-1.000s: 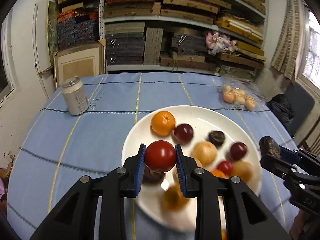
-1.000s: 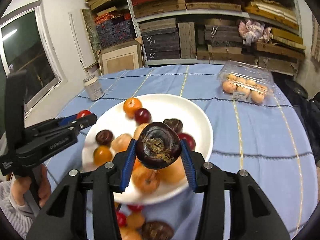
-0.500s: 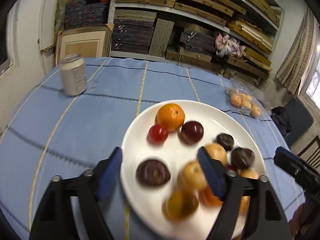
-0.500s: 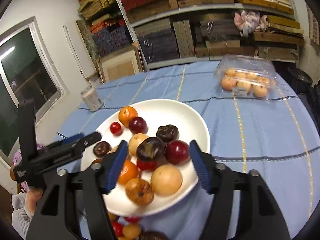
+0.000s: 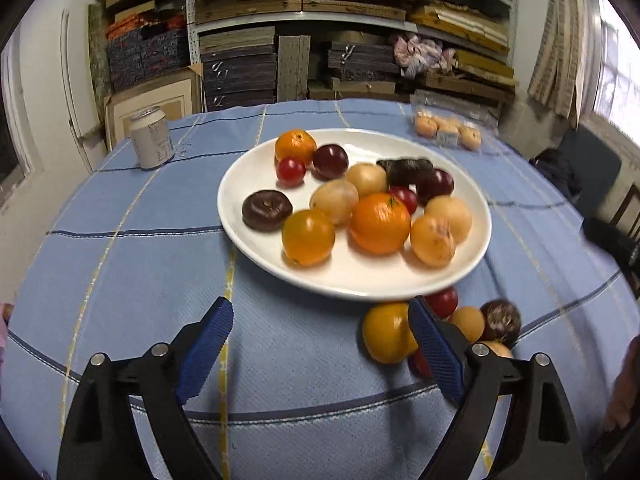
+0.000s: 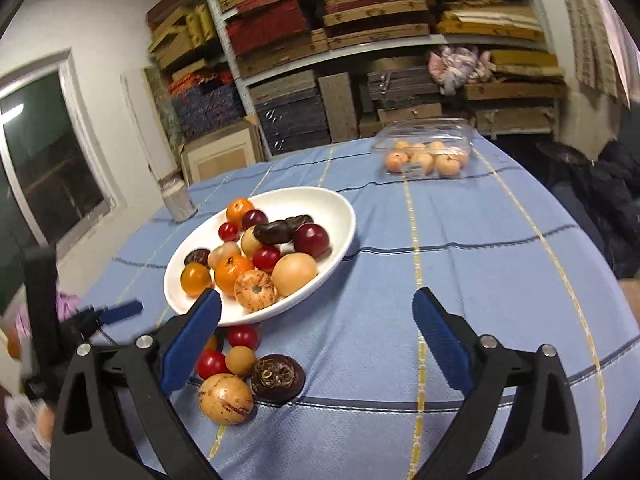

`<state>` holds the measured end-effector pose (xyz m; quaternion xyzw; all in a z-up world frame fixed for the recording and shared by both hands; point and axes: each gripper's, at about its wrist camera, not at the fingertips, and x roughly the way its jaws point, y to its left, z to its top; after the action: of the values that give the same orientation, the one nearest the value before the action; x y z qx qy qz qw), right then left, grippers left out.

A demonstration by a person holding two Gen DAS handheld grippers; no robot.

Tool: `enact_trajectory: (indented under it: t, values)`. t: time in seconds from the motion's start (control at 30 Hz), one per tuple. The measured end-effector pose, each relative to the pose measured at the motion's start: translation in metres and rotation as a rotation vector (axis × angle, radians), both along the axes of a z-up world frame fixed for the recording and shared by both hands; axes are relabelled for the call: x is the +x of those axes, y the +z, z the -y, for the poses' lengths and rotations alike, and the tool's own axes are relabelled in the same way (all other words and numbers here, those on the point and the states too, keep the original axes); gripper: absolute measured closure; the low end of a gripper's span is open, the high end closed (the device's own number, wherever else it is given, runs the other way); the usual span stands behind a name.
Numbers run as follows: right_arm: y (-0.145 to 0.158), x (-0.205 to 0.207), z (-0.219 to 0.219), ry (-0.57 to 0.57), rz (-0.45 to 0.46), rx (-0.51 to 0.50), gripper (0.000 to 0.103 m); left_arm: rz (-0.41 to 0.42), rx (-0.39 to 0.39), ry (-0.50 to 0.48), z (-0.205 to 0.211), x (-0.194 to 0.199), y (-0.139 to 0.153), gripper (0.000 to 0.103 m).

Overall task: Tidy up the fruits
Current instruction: 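Move both tools back to the cluster, left tool toward a yellow-orange fruit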

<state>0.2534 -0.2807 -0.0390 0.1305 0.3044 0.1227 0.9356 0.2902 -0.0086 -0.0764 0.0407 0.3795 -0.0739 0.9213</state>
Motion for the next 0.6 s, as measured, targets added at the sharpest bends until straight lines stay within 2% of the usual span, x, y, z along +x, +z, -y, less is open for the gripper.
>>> enact_trajectory:
  t: [0.1, 0.23, 0.3, 0.4, 0.5, 0.6]
  values:
    - [-0.004, 0.004, 0.01, -0.017, -0.032, 0.041, 0.009, -0.002, 0.022, -0.014, 0.006, 0.0, -0.006, 0.009]
    - [-0.005, 0.007, 0.015, -0.016, -0.053, 0.069, 0.009, -0.008, 0.055, -0.04, 0.015, 0.001, -0.013, 0.009]
    - [-0.005, 0.008, 0.014, -0.011, -0.055, 0.069, 0.009, 0.01, 0.089, -0.034, 0.018, 0.001, -0.014, 0.003]
    - [-0.004, 0.008, 0.012, -0.003, -0.056, 0.07, 0.008, -0.001, 0.071, -0.031, 0.013, 0.003, -0.014, 0.003]
    - [-0.004, 0.007, 0.013, -0.006, -0.057, 0.079, 0.008, 0.006, 0.055, -0.002, -0.001, -0.002, -0.01, 0.003]
    - [-0.002, 0.007, 0.015, -0.01, -0.057, 0.102, 0.008, 0.027, 0.083, 0.098, -0.025, -0.009, -0.007, 0.003]
